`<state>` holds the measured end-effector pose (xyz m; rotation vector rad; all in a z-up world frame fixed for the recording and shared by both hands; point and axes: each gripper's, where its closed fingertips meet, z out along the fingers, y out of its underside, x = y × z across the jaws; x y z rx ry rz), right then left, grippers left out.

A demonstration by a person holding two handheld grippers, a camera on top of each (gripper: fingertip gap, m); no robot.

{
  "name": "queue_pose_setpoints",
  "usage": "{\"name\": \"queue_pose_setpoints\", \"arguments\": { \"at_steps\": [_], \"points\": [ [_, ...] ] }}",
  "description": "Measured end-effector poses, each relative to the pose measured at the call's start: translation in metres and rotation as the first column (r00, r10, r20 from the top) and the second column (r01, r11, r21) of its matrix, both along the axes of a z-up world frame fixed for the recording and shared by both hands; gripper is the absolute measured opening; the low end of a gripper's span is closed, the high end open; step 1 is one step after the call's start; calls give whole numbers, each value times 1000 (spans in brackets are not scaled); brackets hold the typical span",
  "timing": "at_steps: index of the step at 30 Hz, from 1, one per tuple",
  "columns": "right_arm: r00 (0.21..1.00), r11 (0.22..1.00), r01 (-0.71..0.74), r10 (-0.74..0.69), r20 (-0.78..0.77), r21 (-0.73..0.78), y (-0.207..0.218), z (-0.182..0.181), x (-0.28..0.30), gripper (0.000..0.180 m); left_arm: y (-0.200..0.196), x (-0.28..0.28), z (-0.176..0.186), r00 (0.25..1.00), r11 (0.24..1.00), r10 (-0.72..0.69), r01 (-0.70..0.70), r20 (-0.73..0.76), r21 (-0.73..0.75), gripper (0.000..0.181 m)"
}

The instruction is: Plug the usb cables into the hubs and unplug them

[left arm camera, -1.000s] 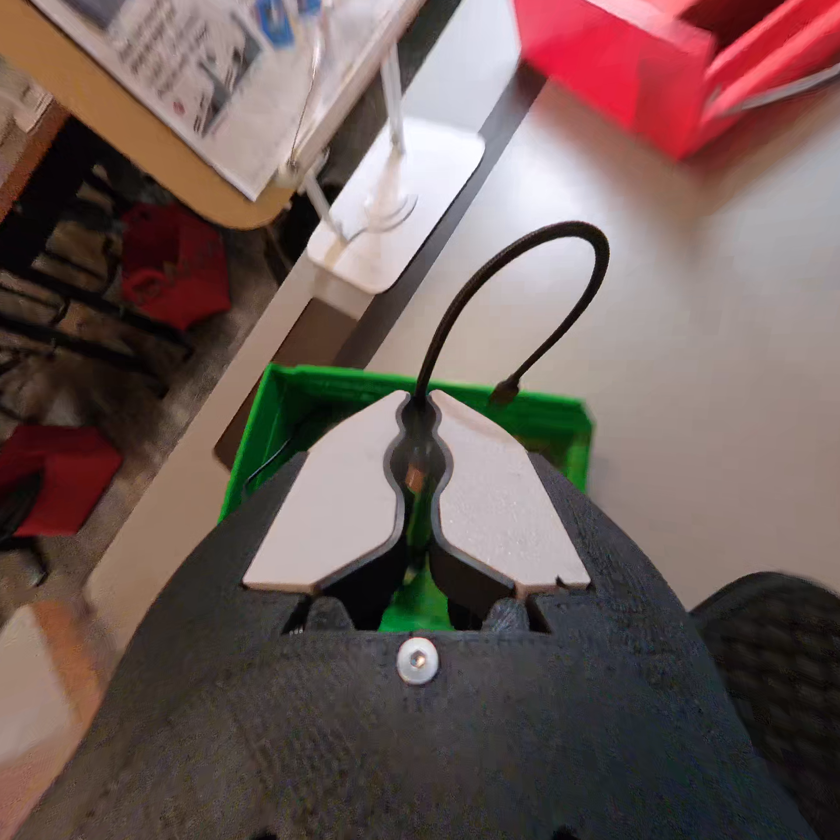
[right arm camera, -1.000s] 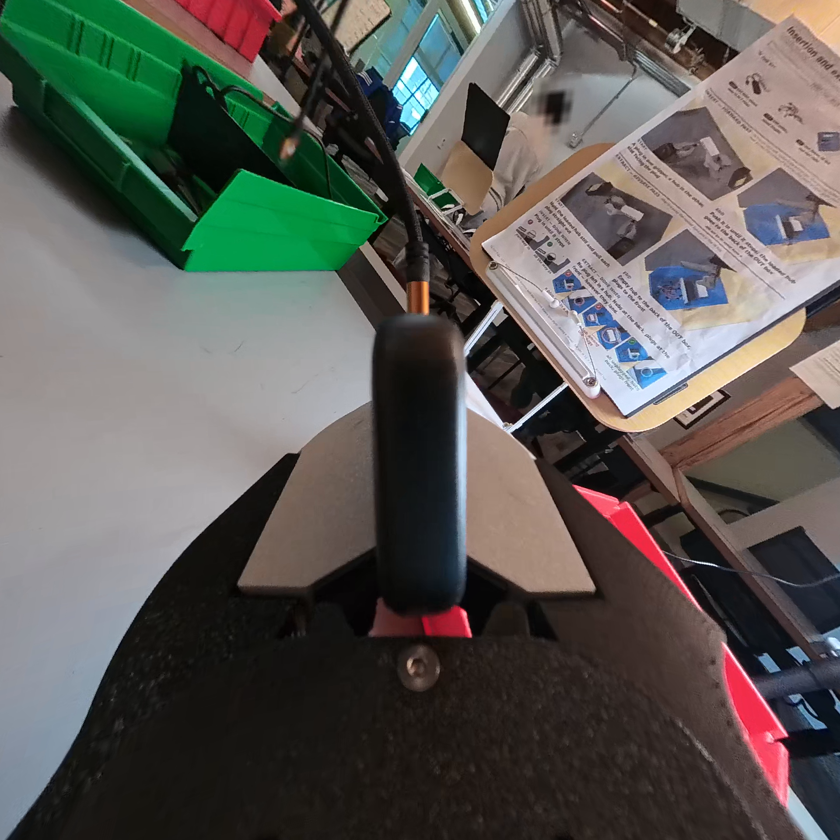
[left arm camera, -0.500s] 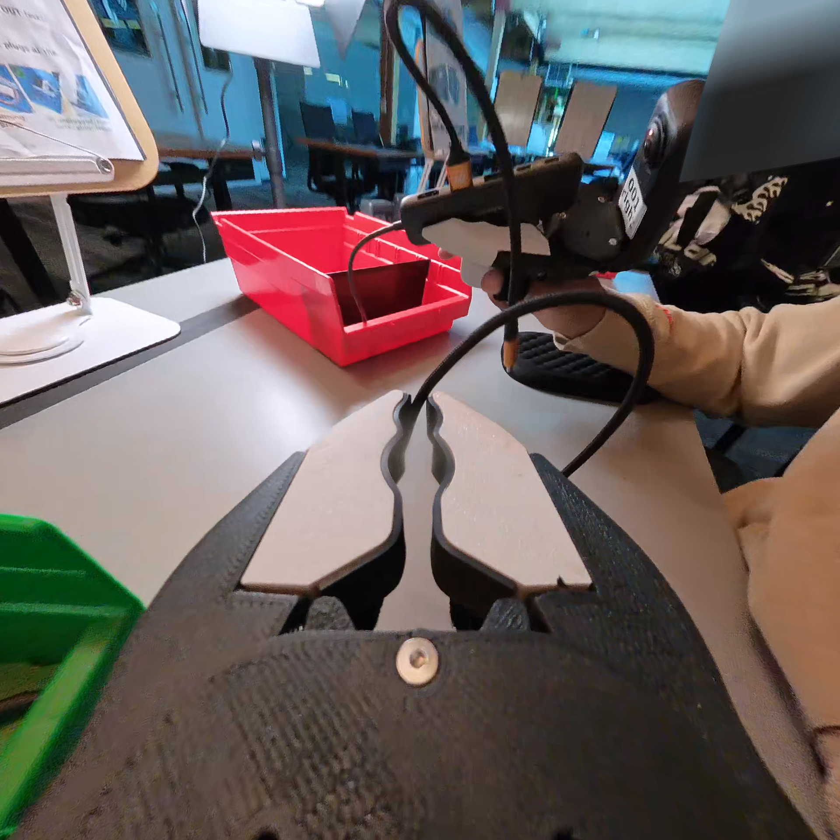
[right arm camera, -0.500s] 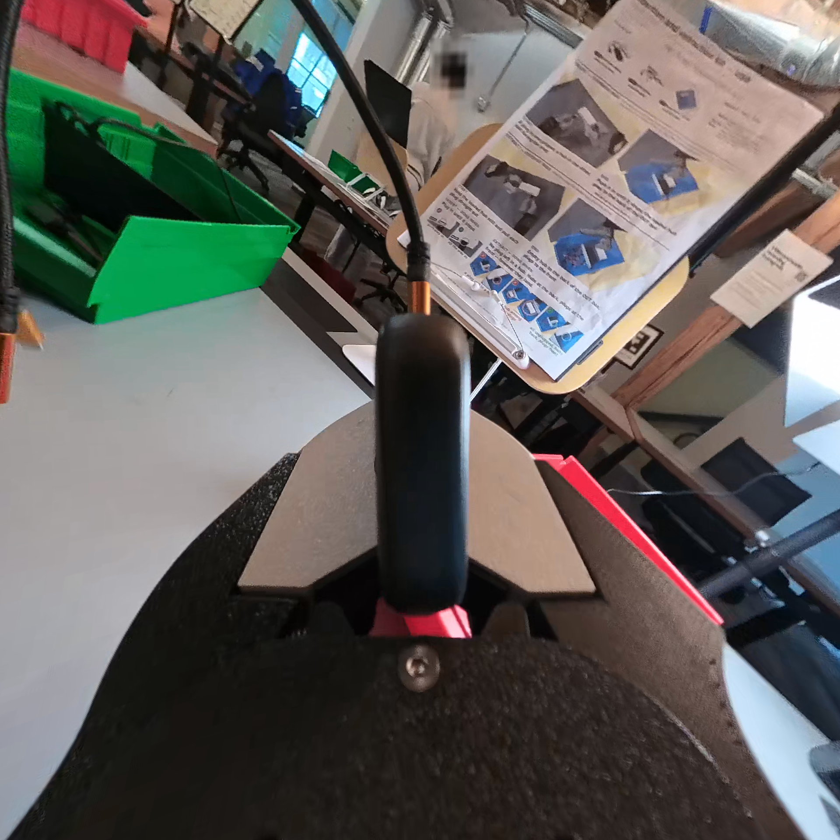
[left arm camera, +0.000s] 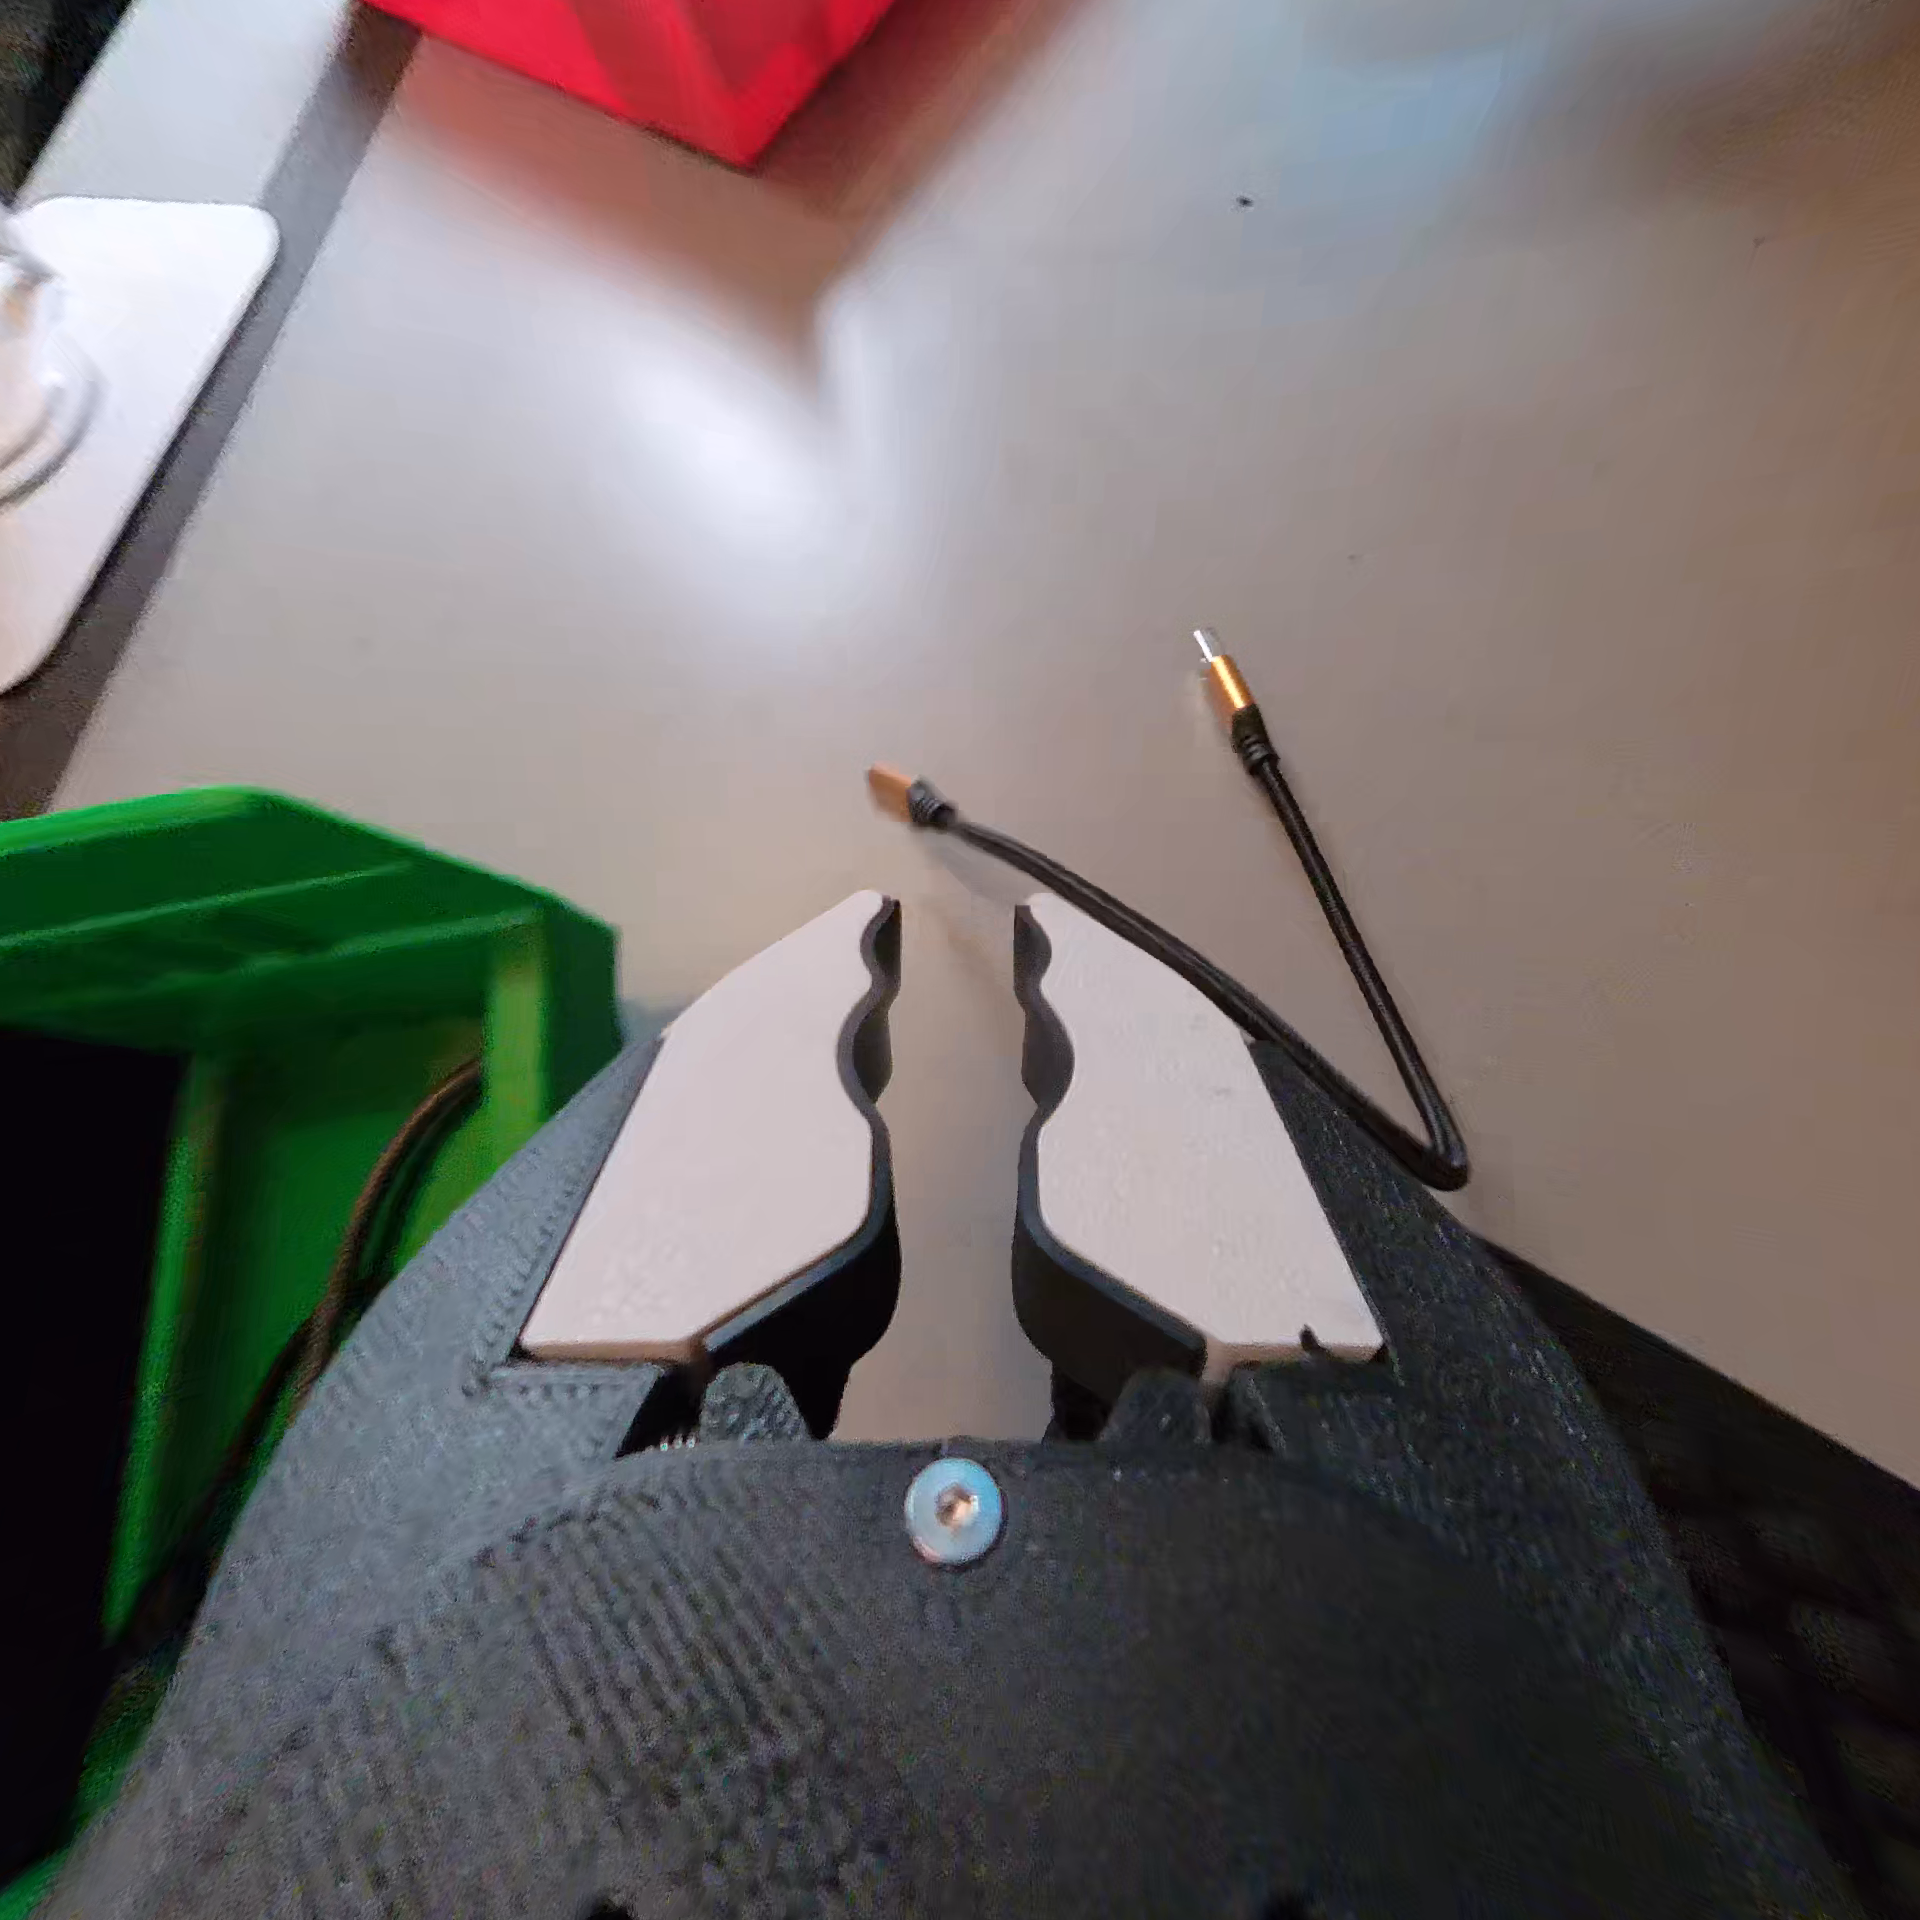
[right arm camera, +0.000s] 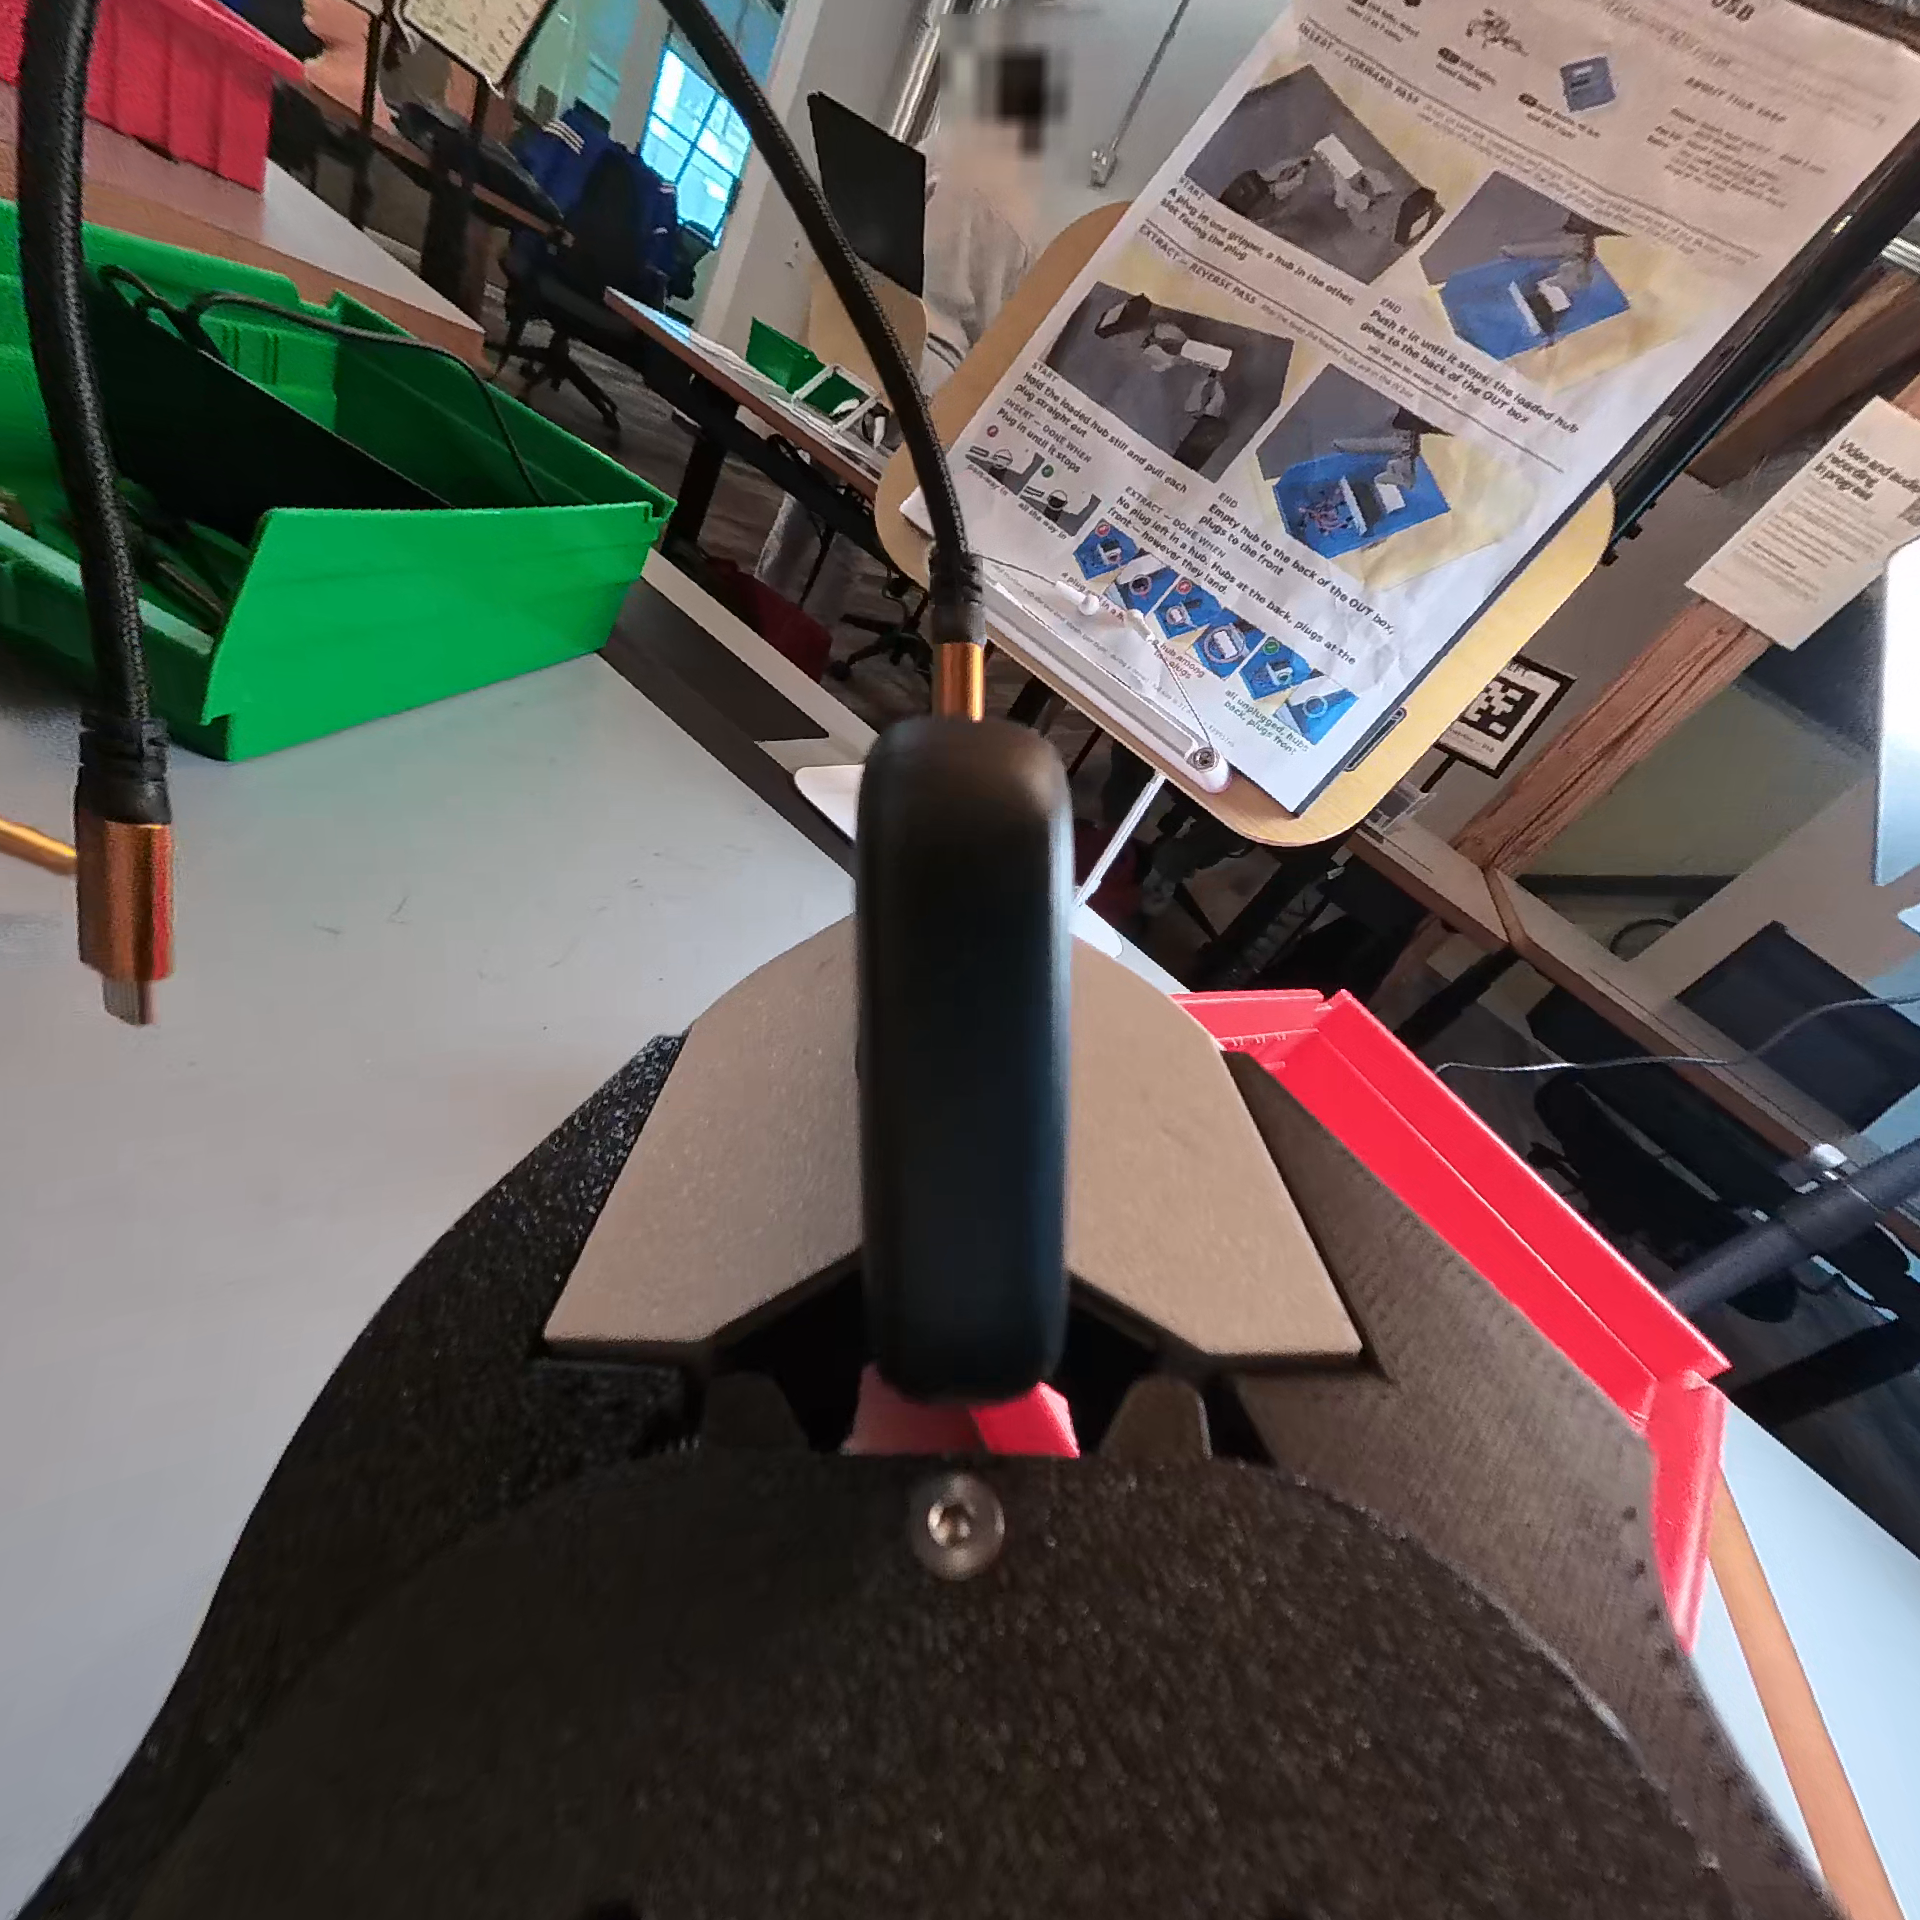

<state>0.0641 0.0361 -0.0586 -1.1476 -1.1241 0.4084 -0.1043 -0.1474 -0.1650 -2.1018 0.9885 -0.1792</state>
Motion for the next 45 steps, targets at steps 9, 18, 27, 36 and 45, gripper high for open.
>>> {"name": "queue_pose_setpoints", "arguments": {
  "at_steps": [9,18,27,36,45],
  "points": [
    [1000,1000,-10,10,22,2,0,-7,-4,13,-13,17,8,994,993,48,-37,94,-113,20],
    [999,1000,-16,16,42,15,-1,-10,-4,13,-3,82,-53,993,964,77,-52,85,-259,28],
    [999,1000,-13,12,50,22,1,-12,-2,13,3,116,-39,972,964,-176,201,153,-174,11],
    [998,1000,-17,16,63,25,1,-16,-3,13,-20,140,65,698,894,-448,366,559,260,11],
    [997,999,-30,28,72,32,-2,-18,-6,13,4,119,63,831,937,-318,203,457,283,11]
  ]
}}
